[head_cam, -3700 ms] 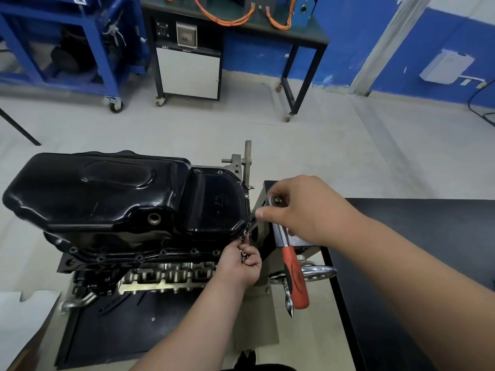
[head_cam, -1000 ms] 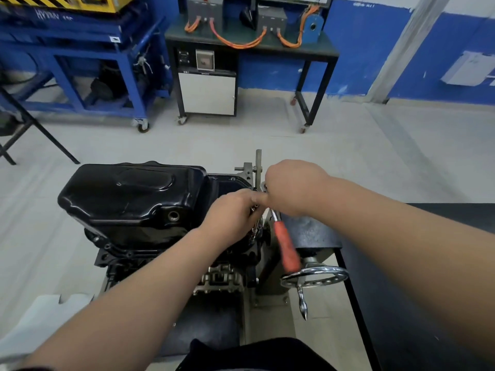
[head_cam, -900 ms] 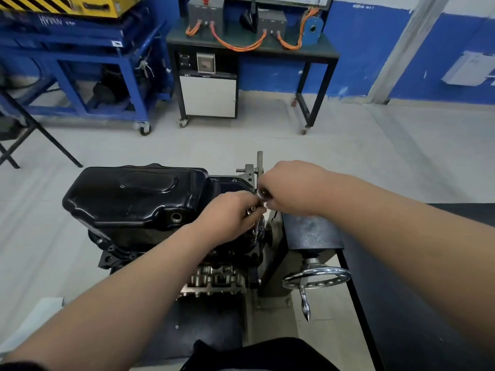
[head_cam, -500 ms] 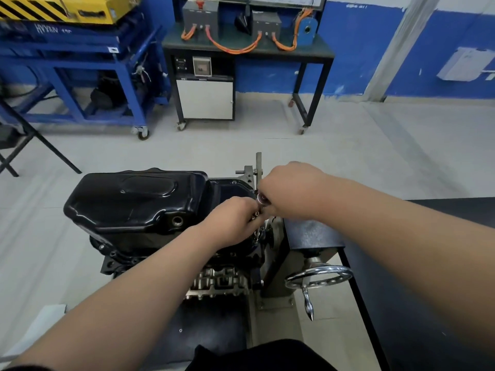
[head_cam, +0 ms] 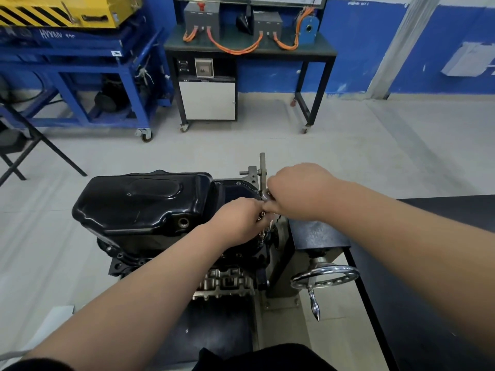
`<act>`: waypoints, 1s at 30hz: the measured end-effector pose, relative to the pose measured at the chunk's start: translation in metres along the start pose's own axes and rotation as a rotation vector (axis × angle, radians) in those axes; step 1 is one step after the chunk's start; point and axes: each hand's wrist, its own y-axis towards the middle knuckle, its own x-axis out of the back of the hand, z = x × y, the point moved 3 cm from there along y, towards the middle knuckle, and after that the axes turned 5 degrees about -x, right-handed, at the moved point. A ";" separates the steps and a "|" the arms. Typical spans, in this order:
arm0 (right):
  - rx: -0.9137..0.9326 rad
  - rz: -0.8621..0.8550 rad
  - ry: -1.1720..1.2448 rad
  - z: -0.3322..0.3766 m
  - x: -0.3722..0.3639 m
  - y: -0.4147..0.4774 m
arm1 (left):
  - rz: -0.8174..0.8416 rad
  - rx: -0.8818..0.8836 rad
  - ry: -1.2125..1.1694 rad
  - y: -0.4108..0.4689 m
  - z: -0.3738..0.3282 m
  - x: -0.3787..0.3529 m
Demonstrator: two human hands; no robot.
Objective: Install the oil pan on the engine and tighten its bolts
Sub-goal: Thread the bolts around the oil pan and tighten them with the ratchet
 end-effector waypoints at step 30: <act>0.042 -0.060 -0.022 -0.003 -0.003 -0.005 | 0.053 0.031 -0.035 -0.001 -0.009 0.001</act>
